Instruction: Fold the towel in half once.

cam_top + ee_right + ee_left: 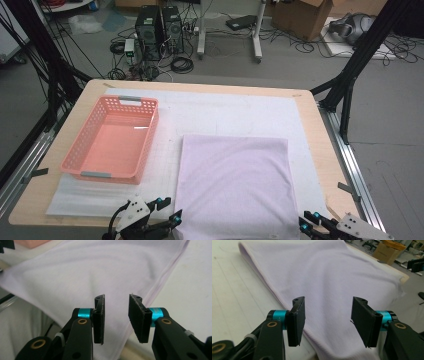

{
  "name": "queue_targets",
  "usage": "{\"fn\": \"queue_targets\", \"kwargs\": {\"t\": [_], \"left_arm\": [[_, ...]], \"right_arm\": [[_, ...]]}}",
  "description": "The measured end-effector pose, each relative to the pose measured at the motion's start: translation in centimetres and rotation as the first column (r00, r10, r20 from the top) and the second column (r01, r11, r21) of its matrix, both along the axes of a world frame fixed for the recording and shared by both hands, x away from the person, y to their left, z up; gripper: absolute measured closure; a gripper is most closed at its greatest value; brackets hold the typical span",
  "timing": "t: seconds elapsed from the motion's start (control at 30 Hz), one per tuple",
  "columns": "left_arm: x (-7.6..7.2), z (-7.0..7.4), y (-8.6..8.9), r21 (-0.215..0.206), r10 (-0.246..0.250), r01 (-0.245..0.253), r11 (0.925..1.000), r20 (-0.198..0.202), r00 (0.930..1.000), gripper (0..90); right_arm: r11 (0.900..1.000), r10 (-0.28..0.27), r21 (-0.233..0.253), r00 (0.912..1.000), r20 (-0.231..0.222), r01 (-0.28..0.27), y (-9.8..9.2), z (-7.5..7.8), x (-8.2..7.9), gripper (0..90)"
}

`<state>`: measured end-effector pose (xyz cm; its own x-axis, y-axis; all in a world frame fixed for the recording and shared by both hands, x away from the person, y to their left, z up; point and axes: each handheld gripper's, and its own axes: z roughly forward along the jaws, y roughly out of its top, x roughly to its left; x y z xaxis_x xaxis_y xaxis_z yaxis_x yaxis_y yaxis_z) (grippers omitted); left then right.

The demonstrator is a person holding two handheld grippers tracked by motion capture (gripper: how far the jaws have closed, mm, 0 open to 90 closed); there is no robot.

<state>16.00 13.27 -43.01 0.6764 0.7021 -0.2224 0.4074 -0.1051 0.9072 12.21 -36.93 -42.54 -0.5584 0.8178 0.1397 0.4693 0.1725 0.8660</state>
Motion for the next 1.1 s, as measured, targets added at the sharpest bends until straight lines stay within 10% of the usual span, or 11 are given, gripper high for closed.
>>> {"fn": "queue_targets", "kwargs": {"t": [0.47, 0.73, 1.1], "left_arm": [[8.4, -0.2, -1.1, 0.009, 0.050, -0.050, 0.9987, -0.034, 0.9982, 42.6], [13.8, -1.2, -1.9, -0.002, 0.068, -0.068, 0.9977, -0.095, 0.9932, 41.3], [17.9, -1.3, -2.6, 0.047, 0.142, -0.138, 0.9893, -0.090, 0.9857, 40.6]], "right_arm": [[0.995, -0.090, -0.035, 0.9953, -0.036, 0.089, -0.2, -0.9, 6.6, 68.6], [0.988, -0.072, -0.143, 0.9931, -0.093, 0.059, 1.2, -2.4, 11.0, 77.1], [0.979, -0.050, -0.202, 0.9804, -0.191, 0.011, 0.0, -1.4, 8.9, 86.3]]}}
